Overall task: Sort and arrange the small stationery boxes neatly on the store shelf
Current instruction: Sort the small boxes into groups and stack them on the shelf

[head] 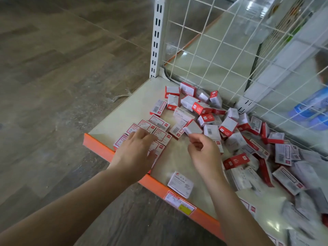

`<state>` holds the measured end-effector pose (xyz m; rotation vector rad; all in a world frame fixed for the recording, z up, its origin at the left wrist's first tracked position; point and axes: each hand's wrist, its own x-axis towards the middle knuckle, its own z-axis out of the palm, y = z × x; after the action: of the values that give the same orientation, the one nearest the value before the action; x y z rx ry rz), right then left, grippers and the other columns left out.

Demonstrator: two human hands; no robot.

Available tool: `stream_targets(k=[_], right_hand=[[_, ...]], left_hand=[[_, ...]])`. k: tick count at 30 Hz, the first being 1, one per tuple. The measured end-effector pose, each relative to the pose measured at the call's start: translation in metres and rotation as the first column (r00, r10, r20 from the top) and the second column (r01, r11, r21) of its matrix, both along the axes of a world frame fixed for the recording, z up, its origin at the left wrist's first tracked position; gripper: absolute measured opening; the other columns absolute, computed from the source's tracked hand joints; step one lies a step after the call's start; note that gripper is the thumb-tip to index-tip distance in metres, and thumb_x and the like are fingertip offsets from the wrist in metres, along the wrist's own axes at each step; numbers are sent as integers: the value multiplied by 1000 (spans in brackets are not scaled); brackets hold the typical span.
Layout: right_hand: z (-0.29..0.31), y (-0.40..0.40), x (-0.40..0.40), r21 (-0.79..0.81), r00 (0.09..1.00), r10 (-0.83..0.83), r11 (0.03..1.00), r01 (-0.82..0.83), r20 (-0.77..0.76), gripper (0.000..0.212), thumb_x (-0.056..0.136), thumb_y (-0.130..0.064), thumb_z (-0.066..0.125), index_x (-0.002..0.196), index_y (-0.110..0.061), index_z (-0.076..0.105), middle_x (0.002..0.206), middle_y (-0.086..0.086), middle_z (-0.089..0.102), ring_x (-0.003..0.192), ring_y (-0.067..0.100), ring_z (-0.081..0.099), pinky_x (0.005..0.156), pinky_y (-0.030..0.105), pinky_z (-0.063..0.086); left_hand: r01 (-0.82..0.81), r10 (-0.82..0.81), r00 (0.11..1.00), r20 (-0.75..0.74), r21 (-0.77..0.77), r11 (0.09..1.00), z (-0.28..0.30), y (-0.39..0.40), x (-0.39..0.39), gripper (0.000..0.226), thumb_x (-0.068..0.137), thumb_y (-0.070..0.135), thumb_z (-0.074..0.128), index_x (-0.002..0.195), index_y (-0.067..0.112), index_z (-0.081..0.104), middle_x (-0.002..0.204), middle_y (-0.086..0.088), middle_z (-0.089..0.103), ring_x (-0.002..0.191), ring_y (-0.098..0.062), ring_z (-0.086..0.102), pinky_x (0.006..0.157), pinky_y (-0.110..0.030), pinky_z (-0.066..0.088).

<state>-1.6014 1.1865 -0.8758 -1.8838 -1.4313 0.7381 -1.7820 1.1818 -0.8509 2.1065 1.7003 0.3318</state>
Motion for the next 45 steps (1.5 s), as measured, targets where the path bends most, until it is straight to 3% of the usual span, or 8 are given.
stream_targets(k=[3,6,12,18,25,37,41,45], right_hand=[[-1,-6,24,78,994,-89,993,85,56,29,83,-2,59,108,-16,64,106,1,62,98,16,58,84,26,46],[3,-7,46,67,978,-145,988,136,151,36,84,-4,58,119,-15,59,117,1,56,108,17,54,87,23,39],[6,-7,66,-122,973,26,993,2,230,43,87,-8,55,128,-20,51,120,0,52,112,15,50,84,22,36],[7,0,74,-189,947,117,980,-61,300,52,87,-8,58,136,-16,43,128,4,47,116,19,50,98,30,42],[4,-3,77,-167,948,144,981,-99,282,39,85,-13,62,122,-23,54,114,-1,53,103,13,53,87,23,43],[1,11,66,-224,936,240,957,-184,257,37,83,-15,66,117,-19,50,110,1,55,96,13,55,75,20,43],[5,13,64,-227,918,255,955,-190,305,40,79,-18,71,113,-15,50,115,1,45,98,13,49,80,21,40],[4,10,62,-186,907,251,963,-197,340,37,80,-19,70,111,-14,51,116,1,50,102,14,49,81,22,41]], left_hand=[[84,-85,996,-38,-22,996,0,-1,18,41,94,27,44,135,26,43,133,6,42,124,-15,39,98,-30,40],[105,-108,989,-102,-37,994,-2,-1,35,40,94,25,40,134,23,43,134,5,44,125,-16,40,99,-31,40],[193,-200,978,-60,-102,976,-8,-7,58,40,96,29,41,136,25,41,138,7,42,127,-12,39,103,-28,37],[278,-293,955,-44,-211,937,-16,-15,77,33,94,31,47,126,29,50,127,8,49,116,-12,47,98,-31,43],[244,-264,963,-48,-246,938,-18,-17,76,25,94,30,46,118,28,55,116,8,55,104,-10,52,92,-29,47],[187,-189,982,20,-283,941,-16,-19,72,27,95,24,49,121,27,55,117,9,54,106,-10,52,87,-21,48],[167,-162,986,42,-284,944,-14,-20,72,27,94,25,50,121,27,55,121,9,51,107,-10,52,88,-21,47],[137,-125,990,59,-286,949,-13,-20,72,29,94,24,50,123,27,53,123,10,50,108,-10,51,86,-20,48]])
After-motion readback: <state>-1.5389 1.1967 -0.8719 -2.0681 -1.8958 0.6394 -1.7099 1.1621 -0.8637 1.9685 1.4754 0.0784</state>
